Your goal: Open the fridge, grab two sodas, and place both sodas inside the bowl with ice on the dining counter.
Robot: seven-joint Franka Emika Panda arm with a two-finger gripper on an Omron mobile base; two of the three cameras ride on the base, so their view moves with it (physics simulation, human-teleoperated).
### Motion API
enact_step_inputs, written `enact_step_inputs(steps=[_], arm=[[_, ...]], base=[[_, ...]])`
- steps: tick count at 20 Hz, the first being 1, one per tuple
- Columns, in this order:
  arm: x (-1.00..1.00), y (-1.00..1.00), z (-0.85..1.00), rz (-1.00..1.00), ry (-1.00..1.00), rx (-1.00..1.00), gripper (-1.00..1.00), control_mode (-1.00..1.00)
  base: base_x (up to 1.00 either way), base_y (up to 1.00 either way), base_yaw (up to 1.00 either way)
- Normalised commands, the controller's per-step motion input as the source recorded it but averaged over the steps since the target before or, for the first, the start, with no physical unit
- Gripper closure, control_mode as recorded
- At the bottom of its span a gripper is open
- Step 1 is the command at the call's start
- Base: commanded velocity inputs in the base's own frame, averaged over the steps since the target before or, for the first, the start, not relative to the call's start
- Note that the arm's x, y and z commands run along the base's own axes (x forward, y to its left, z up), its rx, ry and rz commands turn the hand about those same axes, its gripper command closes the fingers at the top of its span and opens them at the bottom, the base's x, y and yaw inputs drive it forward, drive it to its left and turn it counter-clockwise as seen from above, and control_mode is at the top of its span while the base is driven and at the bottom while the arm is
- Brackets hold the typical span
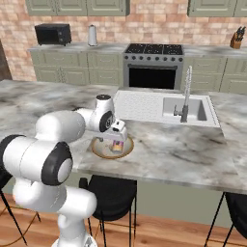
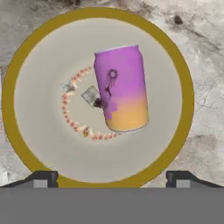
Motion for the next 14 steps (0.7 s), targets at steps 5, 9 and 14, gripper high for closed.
enact_step_inputs(steps=[5, 9, 14], arm=[[-0.84, 0.00, 0.65, 0.00, -0.22, 0.00, -1.00, -1.00], [-1.00, 0.00, 0.69, 0.00, -0.26, 0.00, -1.00, -1.00], [-1.00, 0.03, 0.74, 0.00, -0.25, -0.01, -1.00, -1.00]], base=[[0.00, 0.00, 0.00], [0.00, 0.00, 0.00], [0.00, 0.00, 0.00]])
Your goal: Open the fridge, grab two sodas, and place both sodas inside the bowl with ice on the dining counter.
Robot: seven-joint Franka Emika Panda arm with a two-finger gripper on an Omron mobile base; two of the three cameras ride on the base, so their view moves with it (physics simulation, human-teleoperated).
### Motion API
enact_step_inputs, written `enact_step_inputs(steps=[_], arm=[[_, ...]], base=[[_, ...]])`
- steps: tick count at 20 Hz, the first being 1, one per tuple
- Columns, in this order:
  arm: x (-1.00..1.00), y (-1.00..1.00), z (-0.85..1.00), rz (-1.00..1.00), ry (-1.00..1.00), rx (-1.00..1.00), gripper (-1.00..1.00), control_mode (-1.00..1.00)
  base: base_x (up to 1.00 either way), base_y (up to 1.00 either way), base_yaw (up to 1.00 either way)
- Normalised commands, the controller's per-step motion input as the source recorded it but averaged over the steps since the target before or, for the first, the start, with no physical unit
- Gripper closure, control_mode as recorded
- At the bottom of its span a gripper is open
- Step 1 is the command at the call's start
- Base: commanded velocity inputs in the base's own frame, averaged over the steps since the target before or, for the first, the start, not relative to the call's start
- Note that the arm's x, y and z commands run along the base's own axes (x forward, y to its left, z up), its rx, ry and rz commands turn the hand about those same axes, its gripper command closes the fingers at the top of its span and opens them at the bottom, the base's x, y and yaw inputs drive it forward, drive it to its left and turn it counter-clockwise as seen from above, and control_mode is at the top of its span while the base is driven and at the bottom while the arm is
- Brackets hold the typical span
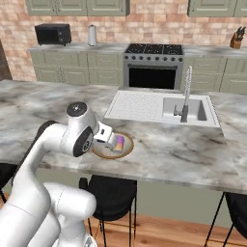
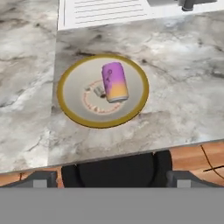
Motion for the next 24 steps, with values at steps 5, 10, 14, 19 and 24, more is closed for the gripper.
enact_step_inputs(steps=[5, 10, 14, 19, 24], arm=[[-1.00, 0.17, 0.68, 0.00, -0.21, -0.03, -1.00, -1.00], [-0.86, 0.33, 0.23, -0.02, -0.12, -0.01, -1.00, -1.00], [-0.63, 0.35, -0.08, 0.00, -0.03, -0.02, -1.00, -1.00], [-0.37, 0.24, -0.23, 0.00, 0.05, 0.00, -1.00, -1.00], [-0.14, 0.00, -0.07, -0.01, 0.00, 0.00, -1.00, 1.00]], base=[[0.00, 0.00, 0.00], [0.00, 0.00, 0.00], [0.00, 0.00, 0.00], [0.00, 0.00, 0.00], [-0.59, -0.17, -0.17]])
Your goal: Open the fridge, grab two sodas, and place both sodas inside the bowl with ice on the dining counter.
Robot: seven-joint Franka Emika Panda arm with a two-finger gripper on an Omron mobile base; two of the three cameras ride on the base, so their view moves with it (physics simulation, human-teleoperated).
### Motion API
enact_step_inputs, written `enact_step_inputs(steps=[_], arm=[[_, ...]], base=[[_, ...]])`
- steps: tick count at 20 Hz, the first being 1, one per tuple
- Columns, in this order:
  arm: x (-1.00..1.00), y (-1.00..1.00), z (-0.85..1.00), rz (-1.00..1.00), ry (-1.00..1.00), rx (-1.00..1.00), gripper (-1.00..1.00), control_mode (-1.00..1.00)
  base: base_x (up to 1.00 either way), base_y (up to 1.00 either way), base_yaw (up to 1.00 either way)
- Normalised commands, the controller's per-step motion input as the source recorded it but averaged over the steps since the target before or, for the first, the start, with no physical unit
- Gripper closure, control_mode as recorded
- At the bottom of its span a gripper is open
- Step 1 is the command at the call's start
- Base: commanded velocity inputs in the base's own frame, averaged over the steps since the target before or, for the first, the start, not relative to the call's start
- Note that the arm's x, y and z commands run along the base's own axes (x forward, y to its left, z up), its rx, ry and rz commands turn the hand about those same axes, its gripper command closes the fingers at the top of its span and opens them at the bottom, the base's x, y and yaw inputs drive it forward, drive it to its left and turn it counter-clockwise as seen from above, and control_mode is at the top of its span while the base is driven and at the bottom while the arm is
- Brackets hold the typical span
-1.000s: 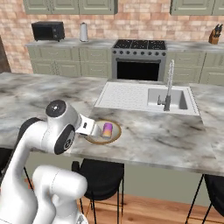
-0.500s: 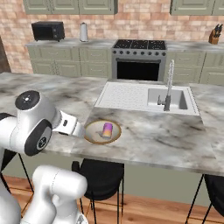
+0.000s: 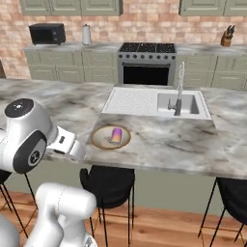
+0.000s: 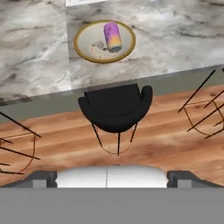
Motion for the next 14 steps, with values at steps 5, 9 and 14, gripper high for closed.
enact_step_inputs(steps=[5, 9, 14], arm=[[0.00, 0.00, 0.00, 0.00, 0.00, 0.00, -1.00, 1.00], [0.00, 0.00, 0.00, 0.00, 0.00, 0.00, -1.00, 1.00], [0.00, 0.00, 0.00, 0.00, 0.00, 0.00, -1.00, 1.00]], base=[[-0.34, -0.74, -0.30], [-0.02, -0.99, -0.25], [0.00, -1.00, -0.15]])
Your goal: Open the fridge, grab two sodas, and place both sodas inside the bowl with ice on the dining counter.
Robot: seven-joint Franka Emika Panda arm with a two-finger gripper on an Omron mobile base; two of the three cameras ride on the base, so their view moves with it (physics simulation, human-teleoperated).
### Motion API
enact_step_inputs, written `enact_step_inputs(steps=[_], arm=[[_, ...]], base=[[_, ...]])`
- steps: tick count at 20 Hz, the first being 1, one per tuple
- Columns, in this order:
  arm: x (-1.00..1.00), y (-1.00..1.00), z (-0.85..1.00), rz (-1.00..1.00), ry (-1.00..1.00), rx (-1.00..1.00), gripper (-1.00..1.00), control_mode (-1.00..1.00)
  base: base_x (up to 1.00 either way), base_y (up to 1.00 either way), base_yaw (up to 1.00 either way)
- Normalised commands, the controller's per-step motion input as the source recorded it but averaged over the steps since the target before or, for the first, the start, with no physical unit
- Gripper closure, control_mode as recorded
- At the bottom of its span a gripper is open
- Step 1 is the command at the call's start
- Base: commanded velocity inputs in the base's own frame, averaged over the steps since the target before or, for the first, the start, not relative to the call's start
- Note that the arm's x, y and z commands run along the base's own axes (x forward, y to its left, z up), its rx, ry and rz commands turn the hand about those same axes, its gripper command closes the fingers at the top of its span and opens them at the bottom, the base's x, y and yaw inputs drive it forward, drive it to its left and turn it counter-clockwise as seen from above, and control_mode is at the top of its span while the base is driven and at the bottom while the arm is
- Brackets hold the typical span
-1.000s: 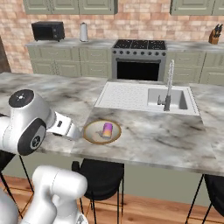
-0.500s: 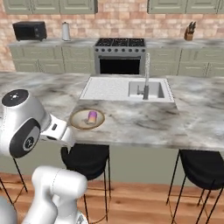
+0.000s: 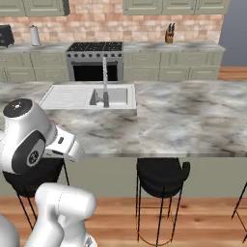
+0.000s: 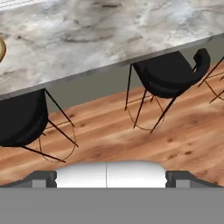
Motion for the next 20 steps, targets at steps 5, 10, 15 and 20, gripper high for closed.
enact_step_inputs(steps=[5, 10, 15, 20], arm=[[0.00, 0.00, 0.00, 0.00, 0.00, 0.00, -1.00, 1.00], [0.00, 0.00, 0.00, 0.00, 0.00, 0.00, -1.00, 1.00], [0.00, 0.00, 0.00, 0.00, 0.00, 0.00, -1.00, 1.00], [0.00, 0.00, 0.00, 0.00, 0.00, 0.00, -1.00, 1.00]], base=[[0.00, -1.00, -0.14], [0.00, -1.00, -0.14], [0.00, -1.00, -0.13], [0.00, -1.00, -0.14]])
